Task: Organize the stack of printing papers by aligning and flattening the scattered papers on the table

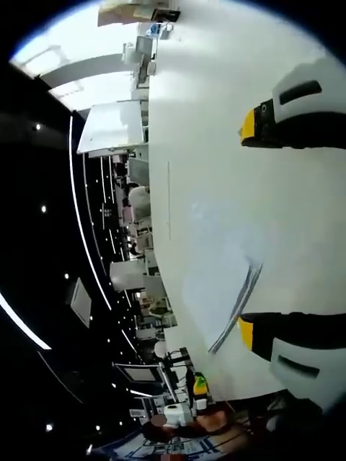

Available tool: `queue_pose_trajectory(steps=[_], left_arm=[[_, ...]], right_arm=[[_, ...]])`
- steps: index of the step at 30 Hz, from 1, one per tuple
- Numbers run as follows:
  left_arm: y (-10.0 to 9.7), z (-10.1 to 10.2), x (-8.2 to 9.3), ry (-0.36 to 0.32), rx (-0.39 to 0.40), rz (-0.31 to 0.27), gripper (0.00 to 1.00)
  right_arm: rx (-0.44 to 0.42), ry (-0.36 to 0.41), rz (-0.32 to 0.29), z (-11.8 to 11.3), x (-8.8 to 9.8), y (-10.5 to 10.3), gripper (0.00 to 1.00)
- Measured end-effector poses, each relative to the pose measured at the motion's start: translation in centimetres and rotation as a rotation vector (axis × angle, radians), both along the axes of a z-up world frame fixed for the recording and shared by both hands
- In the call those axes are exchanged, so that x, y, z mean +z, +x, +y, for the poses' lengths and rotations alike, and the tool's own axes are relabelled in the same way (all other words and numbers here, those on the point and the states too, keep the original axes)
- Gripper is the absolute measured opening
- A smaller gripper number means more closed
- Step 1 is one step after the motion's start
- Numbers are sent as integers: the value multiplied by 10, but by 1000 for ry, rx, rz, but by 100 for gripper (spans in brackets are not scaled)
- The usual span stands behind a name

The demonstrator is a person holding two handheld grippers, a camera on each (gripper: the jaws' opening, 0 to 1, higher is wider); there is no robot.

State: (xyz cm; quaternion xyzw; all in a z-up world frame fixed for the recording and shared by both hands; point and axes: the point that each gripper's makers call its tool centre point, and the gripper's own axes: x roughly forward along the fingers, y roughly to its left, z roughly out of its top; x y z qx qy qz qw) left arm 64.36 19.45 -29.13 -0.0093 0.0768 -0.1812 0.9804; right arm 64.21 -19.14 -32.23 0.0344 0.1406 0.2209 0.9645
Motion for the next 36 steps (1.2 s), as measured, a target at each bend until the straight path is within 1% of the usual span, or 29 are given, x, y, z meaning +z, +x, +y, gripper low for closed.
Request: queue_pose_trajectory(steps=[3,8,12,15,17,19,21,23,25,26,28,30,32,34,36], left_arm=[[-4,-1,2,-11,-2,2,97],[-11,-2,3,-11,-8,13,97],[-16,0,8,-24,-16,24,97],[-20,2,12,-22,-20,12,97],[-22,4,14,-25,-21,14,97],[-23,5,16,-26,-23,15,97],[-27,5,19,-32,-29,23,97],[-31,1,19,-51,-53,57,97],[-36,-2,22,-63,-68,66,97],[-38,-3,24,-59,-71,68,97],[-41,-1,27,-42,-67,67,97],[-43,1,29,-29,-64,73,97],[-46,5,29,-21,-63,91,97],[-49,8,29,-14,-58,101,97],[-50,11,29,-5,-51,105,97]], right_arm=[[-8,-3,-20,-2,7,-3,89],[-9,-25,-35,-4,17,-7,90],[-4,-43,-43,-5,25,-11,90],[-13,-54,-56,-7,34,-14,90],[-3,-49,-68,-5,42,-18,90],[1,-48,-70,-3,45,-19,90],[18,-44,-64,1,52,-22,90],[26,-44,-61,3,54,-24,90],[35,-43,-51,5,55,-27,90],[44,-31,-42,7,56,-28,90],[66,17,-27,11,58,-32,90],[84,40,-6,11,59,-36,90],[81,43,-1,8,60,-38,90],[66,29,-4,3,61,-39,90],[57,25,-6,0,62,-40,90]])
